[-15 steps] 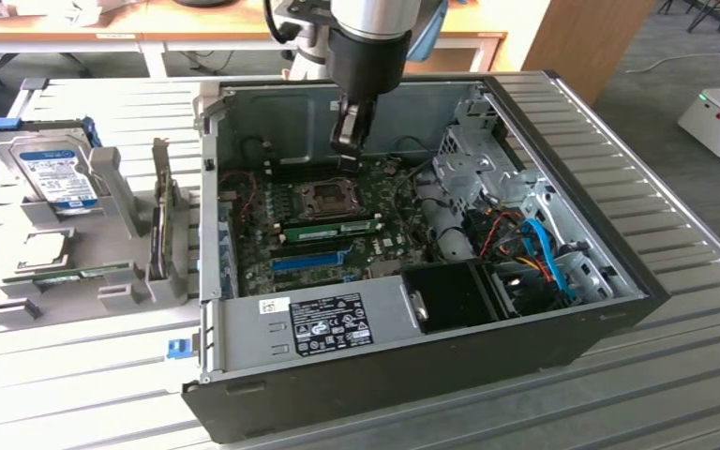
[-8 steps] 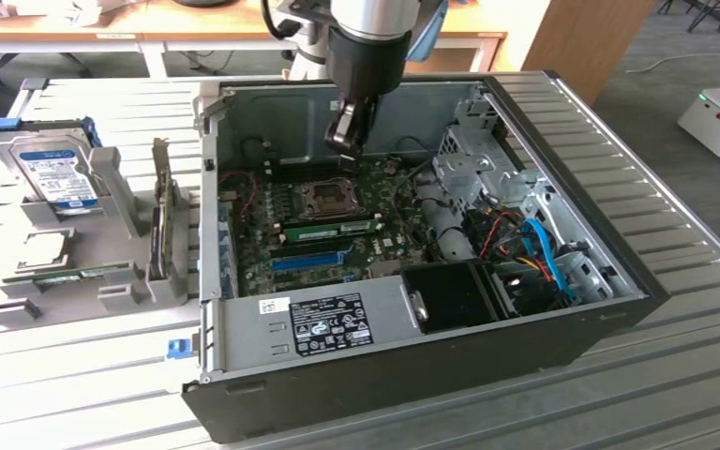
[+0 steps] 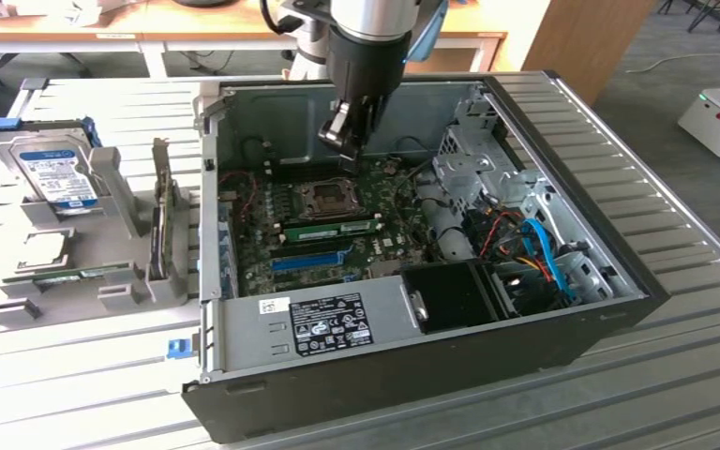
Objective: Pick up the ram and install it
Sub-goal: 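Press down the ram until it locks into place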
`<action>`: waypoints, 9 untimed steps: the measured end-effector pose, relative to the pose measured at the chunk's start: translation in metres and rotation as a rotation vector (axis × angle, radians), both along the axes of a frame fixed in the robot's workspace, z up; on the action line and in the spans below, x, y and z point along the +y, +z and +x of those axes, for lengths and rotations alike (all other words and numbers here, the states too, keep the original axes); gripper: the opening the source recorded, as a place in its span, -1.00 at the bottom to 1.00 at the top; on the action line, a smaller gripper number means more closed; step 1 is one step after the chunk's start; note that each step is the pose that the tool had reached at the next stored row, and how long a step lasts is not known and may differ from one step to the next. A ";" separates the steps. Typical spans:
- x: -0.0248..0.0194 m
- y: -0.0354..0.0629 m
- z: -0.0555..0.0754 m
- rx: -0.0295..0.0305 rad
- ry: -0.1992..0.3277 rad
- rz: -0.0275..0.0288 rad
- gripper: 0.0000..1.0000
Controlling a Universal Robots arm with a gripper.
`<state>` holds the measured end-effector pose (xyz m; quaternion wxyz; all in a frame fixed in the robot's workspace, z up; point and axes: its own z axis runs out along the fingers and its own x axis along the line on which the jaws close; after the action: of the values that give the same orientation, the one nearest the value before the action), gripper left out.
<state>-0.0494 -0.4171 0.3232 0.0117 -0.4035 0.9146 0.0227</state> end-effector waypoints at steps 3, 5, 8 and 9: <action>0.0000 -0.0002 0.000 0.0000 -0.055 0.0000 -0.79; 0.0000 -0.0004 0.000 0.0000 -0.091 0.0000 -0.79; 0.0000 -0.0006 0.000 0.0000 -0.147 0.0000 -0.79; 0.0000 -0.0007 0.000 0.0000 -0.164 0.0000 -0.79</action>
<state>-0.0494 -0.4171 0.3225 0.0135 -0.3272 0.9446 0.0217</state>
